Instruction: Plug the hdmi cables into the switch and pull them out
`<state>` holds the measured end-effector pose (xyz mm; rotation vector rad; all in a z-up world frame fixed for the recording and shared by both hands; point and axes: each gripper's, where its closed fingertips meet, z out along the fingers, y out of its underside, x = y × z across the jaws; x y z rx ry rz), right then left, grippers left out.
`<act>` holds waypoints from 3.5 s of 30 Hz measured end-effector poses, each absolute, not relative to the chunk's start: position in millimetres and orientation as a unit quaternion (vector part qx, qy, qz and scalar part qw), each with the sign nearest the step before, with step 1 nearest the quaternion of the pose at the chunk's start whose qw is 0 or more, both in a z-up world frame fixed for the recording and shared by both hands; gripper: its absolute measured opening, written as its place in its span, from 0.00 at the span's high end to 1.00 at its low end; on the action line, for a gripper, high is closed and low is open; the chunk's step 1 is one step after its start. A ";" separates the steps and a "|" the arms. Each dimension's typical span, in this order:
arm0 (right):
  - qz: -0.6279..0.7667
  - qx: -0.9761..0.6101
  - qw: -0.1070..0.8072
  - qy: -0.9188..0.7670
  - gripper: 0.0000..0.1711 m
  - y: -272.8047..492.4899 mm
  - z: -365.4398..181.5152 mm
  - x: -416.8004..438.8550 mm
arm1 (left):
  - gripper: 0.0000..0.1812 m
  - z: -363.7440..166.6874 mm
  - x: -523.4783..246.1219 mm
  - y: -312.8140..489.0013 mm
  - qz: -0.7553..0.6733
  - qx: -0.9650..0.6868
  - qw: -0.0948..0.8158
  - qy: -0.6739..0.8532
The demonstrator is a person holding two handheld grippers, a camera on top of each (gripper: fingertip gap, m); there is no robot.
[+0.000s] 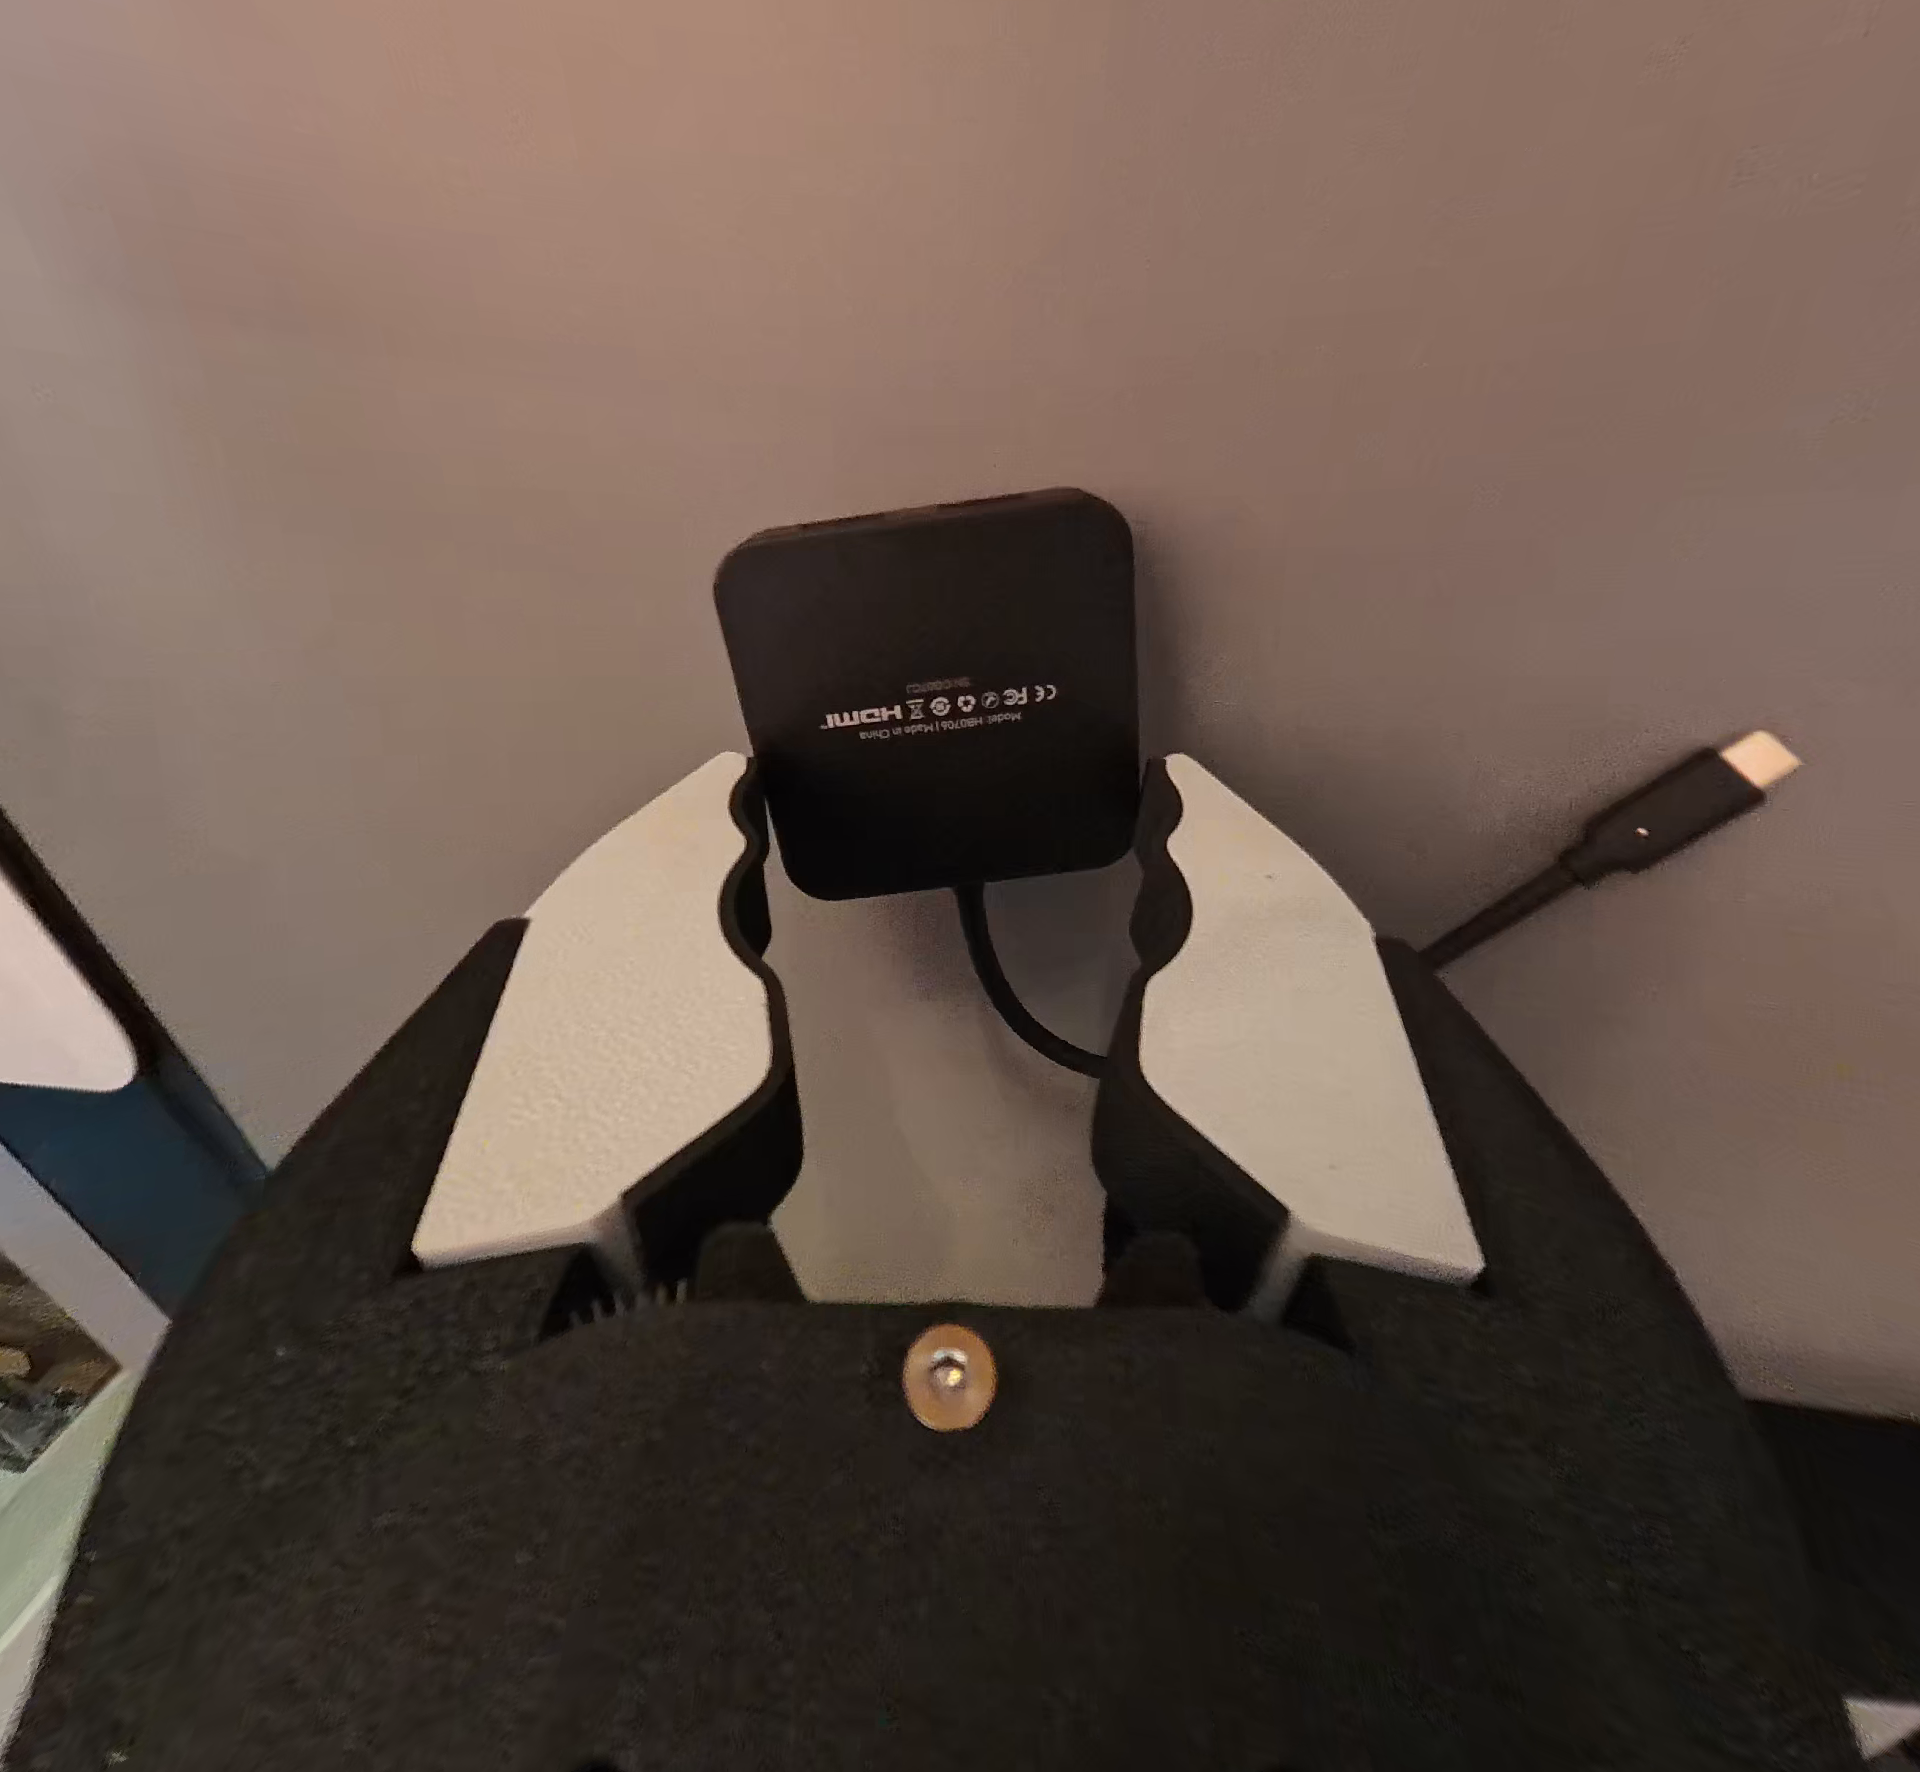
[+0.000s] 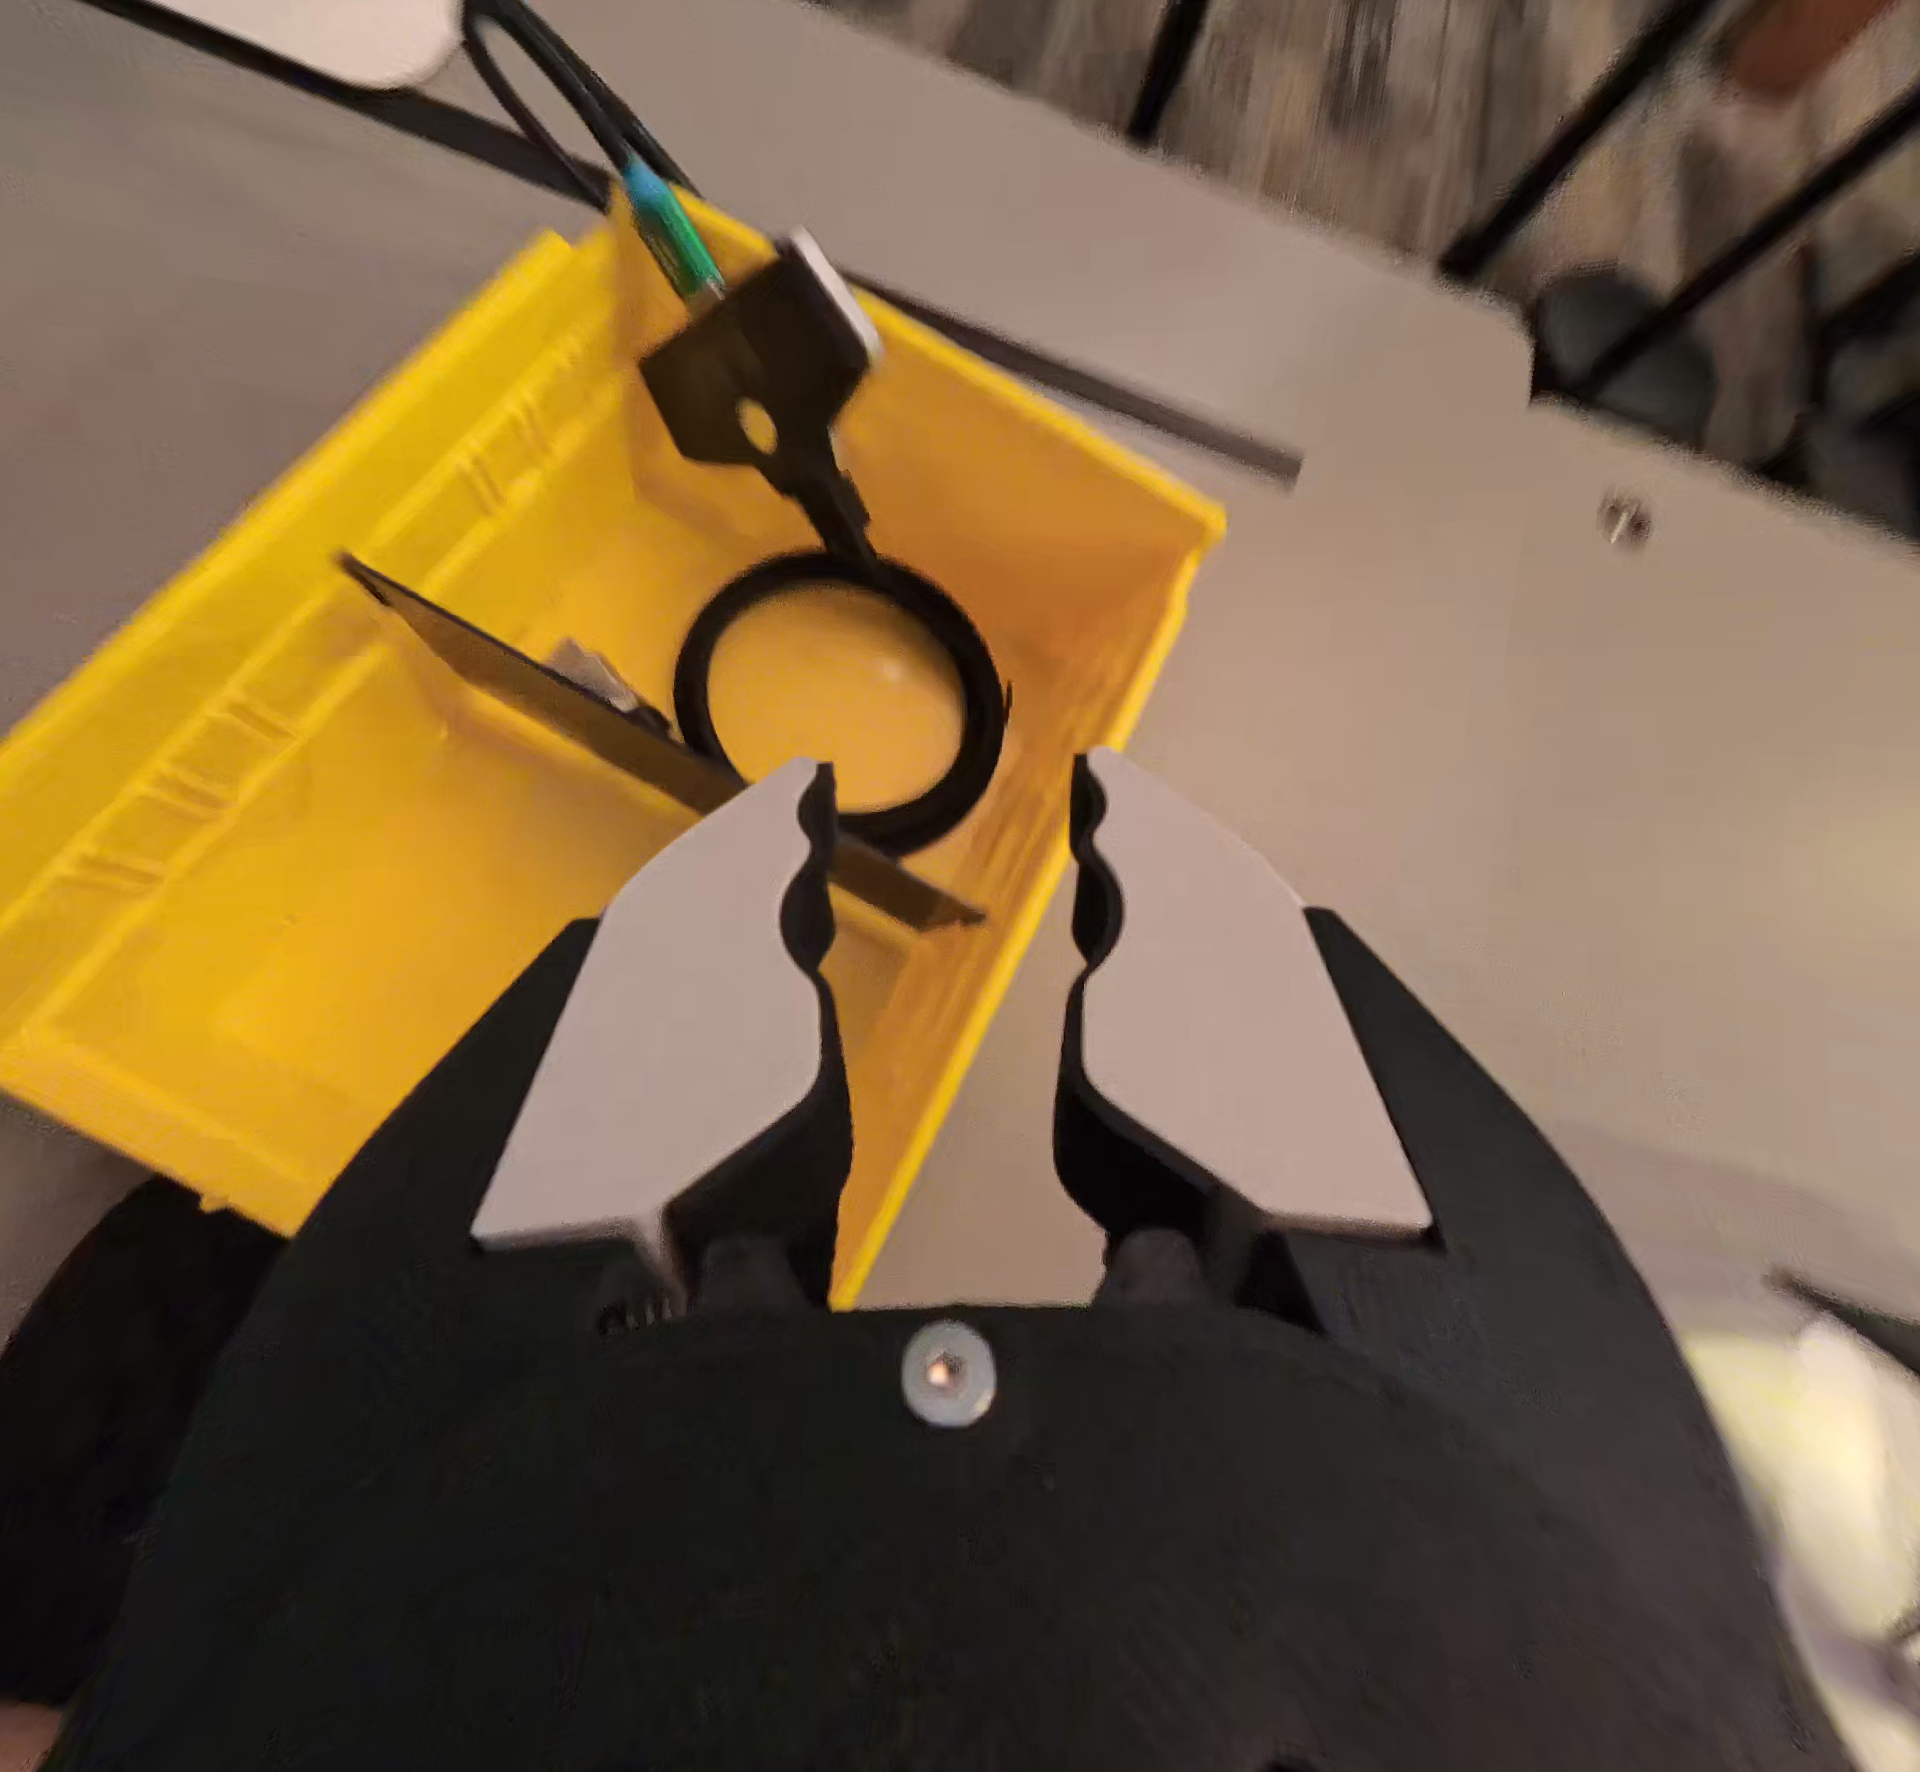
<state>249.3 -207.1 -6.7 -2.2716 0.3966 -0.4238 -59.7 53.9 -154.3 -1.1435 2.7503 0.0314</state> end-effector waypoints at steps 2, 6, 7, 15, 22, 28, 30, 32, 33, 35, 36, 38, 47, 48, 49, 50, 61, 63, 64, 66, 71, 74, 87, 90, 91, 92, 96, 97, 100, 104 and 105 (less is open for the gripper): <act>-0.123 -0.903 0.351 0.215 0.74 -227.8 -35.3 253.7 | 0.62 -160.9 -58.9 54.2 0.006 -0.389 0.079 0.918; -0.085 -0.932 0.244 0.254 0.73 -254.2 -86.6 250.4 | 0.62 -160.6 -51.3 59.3 -0.008 -0.409 0.094 0.908; -0.077 -0.933 0.240 0.258 0.71 -251.7 -91.7 251.7 | 0.63 -160.1 -50.1 61.7 -0.006 -0.412 0.099 0.906; 0.006 -0.916 0.238 0.322 0.97 -235.8 -108.7 266.2 | 0.57 -132.5 -49.5 90.3 0.019 -0.437 0.205 0.876; 0.004 -0.900 0.258 0.352 0.98 -234.9 -108.5 283.9 | 0.61 -104.7 -98.1 100.5 0.031 -0.449 0.260 0.854; -0.001 -0.900 0.261 0.350 0.98 -238.8 -108.3 289.4 | 0.61 -80.0 -154.5 115.7 0.035 -0.487 0.283 0.826; -0.002 -0.899 0.264 0.350 0.97 -238.9 -107.3 289.2 | 0.61 -66.2 -173.4 121.5 0.025 -0.507 0.293 0.811; -0.016 -0.894 0.276 0.354 0.95 -241.1 -101.3 291.3 | 0.61 -47.7 -193.2 131.2 0.016 -0.529 0.312 0.789; -0.025 -0.889 0.285 0.358 0.92 -243.3 -95.2 293.5 | 0.61 -37.4 -203.9 137.3 0.010 -0.541 0.322 0.777; -0.045 -0.872 0.320 0.368 0.90 -244.4 -74.6 297.5 | 0.63 -19.3 -228.2 151.6 -0.005 -0.569 0.335 0.751; -0.056 -0.862 0.347 0.366 0.89 -241.9 -60.2 298.8 | 0.65 -12.5 -241.9 160.7 -0.009 -0.586 0.337 0.737; -0.076 -0.844 0.408 0.339 0.87 -231.5 -26.9 296.2 | 0.66 -5.8 -272.5 181.8 -0.001 -0.618 0.331 0.713; -0.170 -0.752 0.627 0.112 0.87 -155.9 103.6 237.9 | 0.75 -49.5 -352.1 225.3 0.035 -0.683 0.222 0.695; -0.176 -0.748 0.633 0.096 0.87 -148.6 109.5 230.5 | 0.76 -57.3 -351.4 223.9 0.034 -0.681 0.208 0.702; -0.178 -0.745 0.638 0.079 0.87 -141.0 114.7 222.1 | 0.76 -65.1 -350.3 222.4 0.037 -0.676 0.193 0.710; -0.177 -0.742 0.643 0.063 0.87 -133.8 119.0 213.7 | 0.76 -73.0 -348.3 220.4 0.040 -0.669 0.179 0.720; -0.153 -0.754 0.639 -0.008 0.87 -100.7 119.2 178.5 | 0.79 -132.1 -328.7 203.3 0.049 -0.633 0.034 0.772; -0.149 -0.755 0.638 -0.007 0.87 -100.9 118.1 179.1 | 0.79 -135.3 -327.2 203.8 0.046 -0.641 0.012 0.766; -0.149 -0.757 0.636 -0.007 0.87 -101.1 116.9 179.7 | 0.79 -136.1 -327.5 203.1 0.041 -0.649 -0.002 0.759; -0.152 -0.762 0.629 -0.009 0.87 -101.7 113.5 181.2 | 0.88 -137.8 -329.9 191.1 0.003 -0.667 -0.056 0.743; -0.156 -0.774 0.614 -0.011 0.87 -100.8 105.6 183.7 | 0.91 -138.5 -329.8 189.3 -0.030 -0.668 -0.081 0.739; -0.159 -0.781 0.604 -0.019 0.87 -98.5 101.1 182.6 | 0.88 -138.6 -329.0 192.4 -0.030 -0.659 -0.074 0.748; -0.179 -0.802 0.569 -0.040 0.87 -93.3 87.4 181.5 | 0.95 -139.1 -334.3 179.9 -0.058 -0.655 -0.170 0.734; -0.176 -0.801 0.571 -0.039 0.87 -93.1 87.7 181.4 | 0.96 -130.8 -331.6 181.6 -0.066 -0.648 -0.144 0.745; -0.176 -0.800 0.572 -0.039 0.87 -93.2 88.1 181.4 | 0.96 -125.3 -330.3 182.0 -0.074 -0.645 -0.131 0.749; -0.176 -0.799 0.573 -0.040 0.87 -93.2 88.6 181.2 | 0.96 -118.0 -328.1 182.7 -0.085 -0.647 -0.115 0.749; -0.173 -0.792 0.583 -0.045 0.87 -92.4 93.0 177.6 | 0.96 -77.5 -321.4 189.5 -0.128 -0.661 -0.041 0.738; -0.171 -0.791 0.586 -0.048 0.87 -91.9 94.4 176.0 | 0.96 -65.7 -320.4 192.6 -0.134 -0.662 -0.018 0.737; -0.172 -0.785 0.592 -0.057 0.87 -89.6 98.5 170.4 | 0.96 -27.8 -319.1 194.9 -0.152 -0.662 0.040 0.733; -0.169 -0.776 0.602 -0.077 0.87 -84.9 105.2 158.7 | 0.96 27.3 -308.6 182.7 -0.180 -0.637 0.115 0.741; -0.164 -0.772 0.609 -0.083 0.87 -82.8 108.1 154.2 | 0.97 39.9 -305.1 177.5 -0.182 -0.628 0.130 0.745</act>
